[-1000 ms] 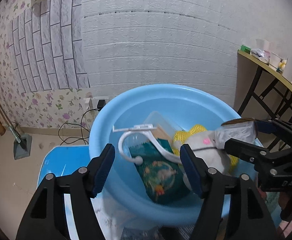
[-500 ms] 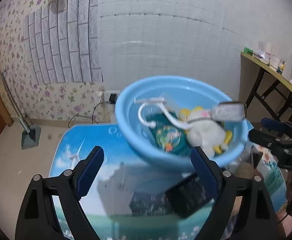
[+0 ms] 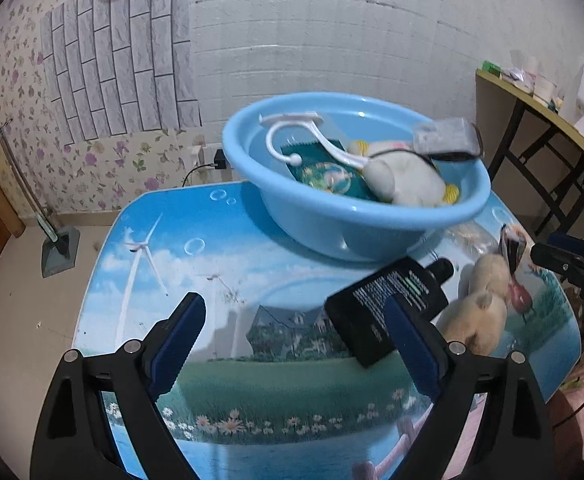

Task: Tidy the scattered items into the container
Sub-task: 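Withdraw both tools from the basin back over the table, then grasp the black lotion bottle with left tool while right tool grasps the snack bag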

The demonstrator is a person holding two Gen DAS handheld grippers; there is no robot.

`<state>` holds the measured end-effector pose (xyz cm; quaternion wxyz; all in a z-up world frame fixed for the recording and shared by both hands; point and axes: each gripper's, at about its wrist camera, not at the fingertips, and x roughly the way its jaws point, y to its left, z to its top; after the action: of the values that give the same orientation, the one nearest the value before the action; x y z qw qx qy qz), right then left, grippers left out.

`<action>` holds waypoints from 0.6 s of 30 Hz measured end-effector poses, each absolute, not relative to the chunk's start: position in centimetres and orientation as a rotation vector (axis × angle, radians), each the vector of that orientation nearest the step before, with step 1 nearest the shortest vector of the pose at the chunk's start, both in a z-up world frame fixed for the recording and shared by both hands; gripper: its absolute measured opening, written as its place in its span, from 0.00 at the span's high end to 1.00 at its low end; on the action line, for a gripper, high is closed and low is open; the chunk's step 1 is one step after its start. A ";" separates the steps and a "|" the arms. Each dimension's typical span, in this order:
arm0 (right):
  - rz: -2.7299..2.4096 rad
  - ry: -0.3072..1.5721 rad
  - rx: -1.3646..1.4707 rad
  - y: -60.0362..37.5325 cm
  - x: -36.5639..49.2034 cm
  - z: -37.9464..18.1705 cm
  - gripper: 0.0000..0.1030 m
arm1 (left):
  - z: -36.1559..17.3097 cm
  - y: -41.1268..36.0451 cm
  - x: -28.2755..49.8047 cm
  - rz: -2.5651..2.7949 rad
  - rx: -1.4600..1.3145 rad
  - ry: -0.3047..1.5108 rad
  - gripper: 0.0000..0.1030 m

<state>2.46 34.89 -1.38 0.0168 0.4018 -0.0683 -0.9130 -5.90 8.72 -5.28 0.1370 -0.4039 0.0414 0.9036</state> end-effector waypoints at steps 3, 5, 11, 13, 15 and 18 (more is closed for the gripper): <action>-2.839 -0.220 1.266 35.4 2.8 -1.9 0.16 | -5.8 9.1 -5.8 2.591 -1.182 0.122 0.12; -2.842 -0.231 1.279 35.8 2.9 -2.2 0.16 | -6.1 9.3 -5.8 2.575 -1.186 0.128 0.11; -2.835 -0.246 1.299 36.1 2.7 -2.8 0.16 | -7.1 10.0 -5.8 2.536 -1.213 0.158 0.11; -2.831 -0.244 1.304 36.1 2.6 -2.9 0.16 | -7.5 10.3 -5.9 2.522 -1.225 0.162 0.11; -2.828 -0.244 1.312 36.1 2.4 -3.2 0.16 | -7.9 10.6 -6.1 2.504 -1.234 0.168 0.11; -2.828 -0.260 1.327 36.5 2.1 -3.6 0.16 | -8.2 11.1 -6.2 2.469 -1.235 0.165 0.11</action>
<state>2.13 36.53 -3.57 0.0034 0.4234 -0.0830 -0.9021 -6.18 11.09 -8.24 0.1870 -0.4388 0.0588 0.8770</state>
